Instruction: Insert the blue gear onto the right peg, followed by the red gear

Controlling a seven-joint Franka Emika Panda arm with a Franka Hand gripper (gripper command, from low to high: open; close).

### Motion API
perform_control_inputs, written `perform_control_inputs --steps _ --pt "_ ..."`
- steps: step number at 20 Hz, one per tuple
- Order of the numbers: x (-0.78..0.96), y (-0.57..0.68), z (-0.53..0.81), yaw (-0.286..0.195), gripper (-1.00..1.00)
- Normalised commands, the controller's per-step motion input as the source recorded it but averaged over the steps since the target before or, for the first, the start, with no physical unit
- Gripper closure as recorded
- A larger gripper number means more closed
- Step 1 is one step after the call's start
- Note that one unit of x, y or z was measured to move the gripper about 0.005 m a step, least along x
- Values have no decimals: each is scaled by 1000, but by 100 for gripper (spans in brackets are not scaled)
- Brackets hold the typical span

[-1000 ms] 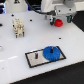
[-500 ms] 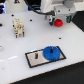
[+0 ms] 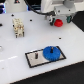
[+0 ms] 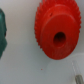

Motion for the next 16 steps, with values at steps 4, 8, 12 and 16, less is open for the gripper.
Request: perform_control_inputs --steps 4,8,12,16 --pt "0 0 -106 0 100" --pt "-6 0 -246 0 100" --pt "-11 0 -218 0 100" --pt "-212 15 50 0 100"
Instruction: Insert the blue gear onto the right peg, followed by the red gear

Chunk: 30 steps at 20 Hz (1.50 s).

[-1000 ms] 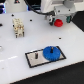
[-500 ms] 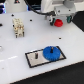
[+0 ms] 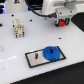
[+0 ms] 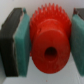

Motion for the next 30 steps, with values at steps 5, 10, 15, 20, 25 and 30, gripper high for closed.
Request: perform_control_inputs --steps 5,10,15,20,25,30 --pt "144 -8 418 0 100" --pt "326 -101 586 0 100" --pt "369 -270 561 0 100" --pt "558 -358 543 0 100" --pt "655 -397 546 0 100" --pt "712 -335 513 0 100"
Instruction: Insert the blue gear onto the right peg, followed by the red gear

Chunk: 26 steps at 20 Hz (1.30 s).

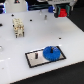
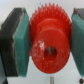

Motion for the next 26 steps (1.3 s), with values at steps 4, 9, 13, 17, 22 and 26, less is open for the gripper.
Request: perform_control_inputs --steps 4,9,13,17,22,26 --pt "756 -321 464 0 100" --pt "794 -224 406 0 100" --pt "817 -138 366 0 100" --pt "828 -127 365 0 100" --pt "817 -149 302 0 100" --pt "800 -186 224 0 100"
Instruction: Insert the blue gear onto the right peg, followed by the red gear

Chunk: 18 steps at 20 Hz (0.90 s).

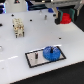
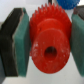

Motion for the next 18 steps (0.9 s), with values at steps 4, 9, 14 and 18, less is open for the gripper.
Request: perform_control_inputs --steps 4,9,14,18 --pt "773 -219 129 0 100" --pt "700 -255 87 0 100" --pt "576 -216 16 0 100" --pt "408 -170 -15 0 100"
